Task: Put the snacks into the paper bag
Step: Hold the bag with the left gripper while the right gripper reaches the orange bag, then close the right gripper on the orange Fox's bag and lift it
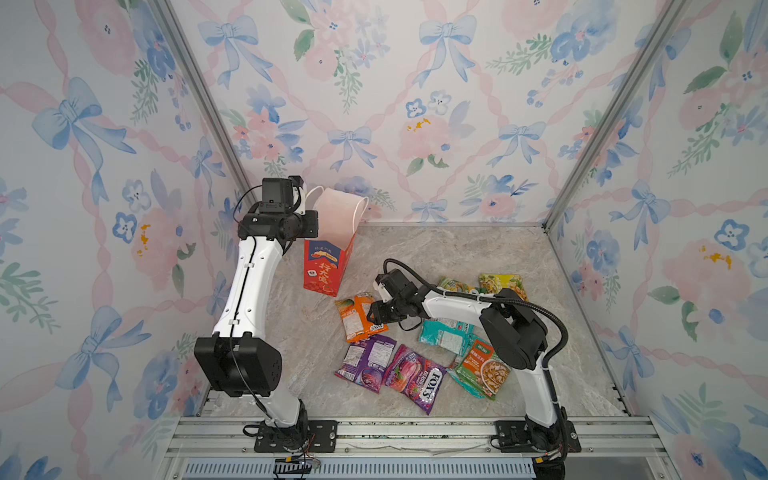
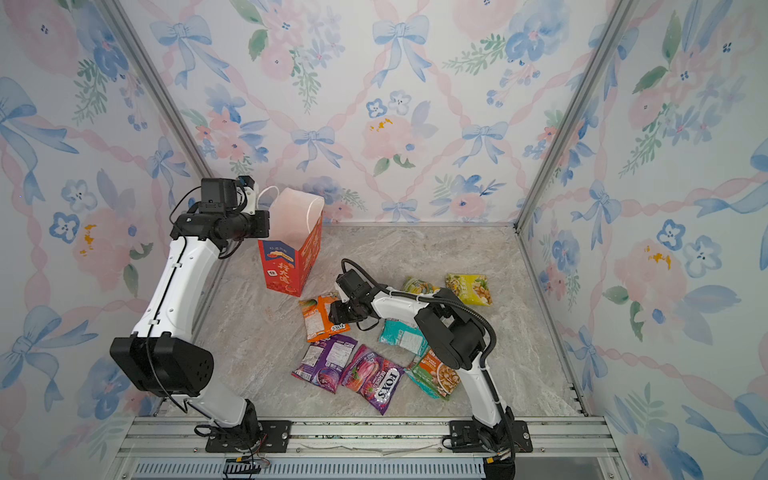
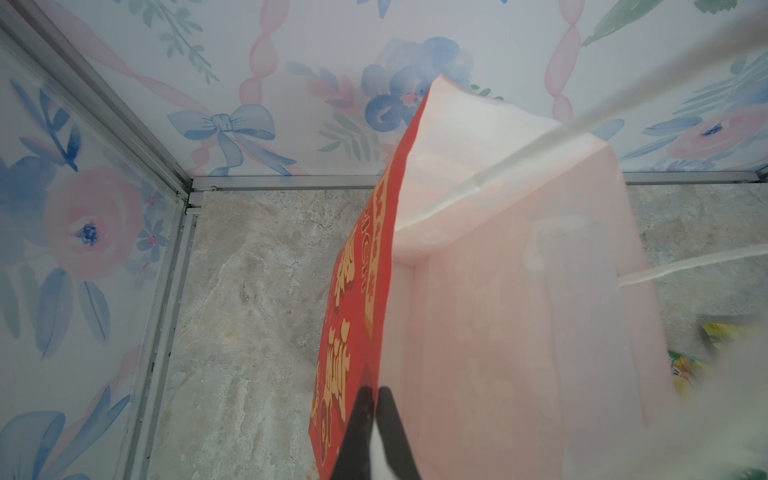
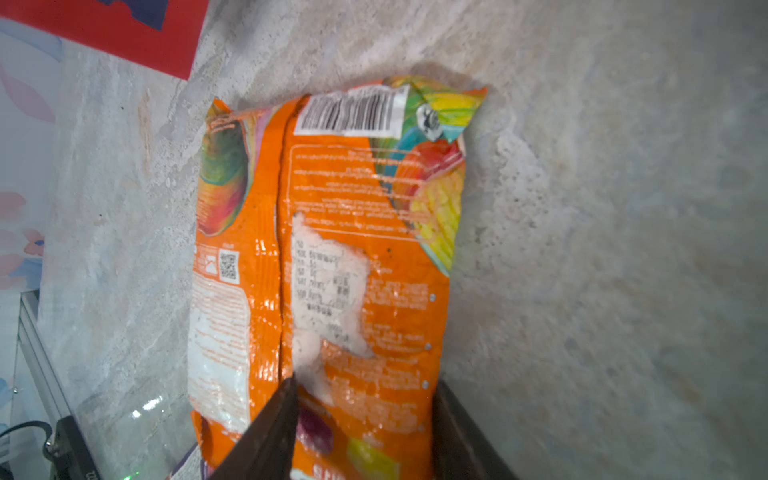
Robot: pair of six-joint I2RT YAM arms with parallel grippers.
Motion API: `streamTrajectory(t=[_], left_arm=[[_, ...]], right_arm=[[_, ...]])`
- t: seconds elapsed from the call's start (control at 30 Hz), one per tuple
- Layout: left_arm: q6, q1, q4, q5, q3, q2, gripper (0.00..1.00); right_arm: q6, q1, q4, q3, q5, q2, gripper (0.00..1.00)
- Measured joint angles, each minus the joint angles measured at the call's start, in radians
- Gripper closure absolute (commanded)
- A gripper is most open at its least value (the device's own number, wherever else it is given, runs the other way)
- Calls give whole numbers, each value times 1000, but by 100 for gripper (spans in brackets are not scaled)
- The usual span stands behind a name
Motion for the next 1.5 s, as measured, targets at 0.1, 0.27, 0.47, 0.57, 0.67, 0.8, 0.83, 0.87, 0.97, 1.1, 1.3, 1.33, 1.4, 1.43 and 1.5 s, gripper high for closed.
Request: streamTrajectory(t=[0.1, 0.27, 0.47, 0.57, 0.67, 0.8, 0.83, 0.87, 0.97, 1.1, 1.3, 1.33, 1.4, 1.43, 1.5], left_arm=[[-4, 3, 9, 0, -10, -3, 100], [-7, 5, 20, 12, -34, -8, 100], [-12, 5, 23, 34, -54, -17, 100], [-14, 5, 27, 46, -54, -19, 100], [-14, 5, 34, 61, -54, -20, 100], [-14, 5, 39, 81, -56, -21, 100], [-15, 5, 42, 87, -60, -21, 100], [-15, 5, 43, 93, -62, -21, 100], [-18, 4, 45, 111, -64, -21, 100], [-22, -16, 49, 117, -64, -21, 100], [-22, -87, 60, 102, -71, -21, 100], [-22, -101, 61, 95, -74, -21, 100], [-22, -124, 62, 90, -80, -21, 100], [-22, -133, 63, 90, -82, -21, 100], [-22, -148, 65, 90, -88, -21, 100]], right_arm=[[18, 0, 8, 0, 1, 1, 72], [33, 0, 19, 0, 11, 0, 96], [34, -11, 31, -21, 23, -32, 100], [34, -23, 29, -55, 30, -90, 100], [34, -44, 24, -84, 44, -166, 100], [30, -83, -3, -118, 81, -285, 100], [29, -94, -14, -124, 92, -312, 100], [27, -105, -23, -132, 103, -340, 100], [26, -143, -45, -159, 129, -414, 100], [23, -185, -75, -189, 152, -491, 100], [10, -221, -105, -195, 183, -565, 100], [7, -225, -109, -195, 186, -573, 100], [-1, -231, -124, -195, 192, -591, 100], [-5, -235, -134, -194, 196, -598, 100], [-13, -245, -153, -189, 204, -611, 100]])
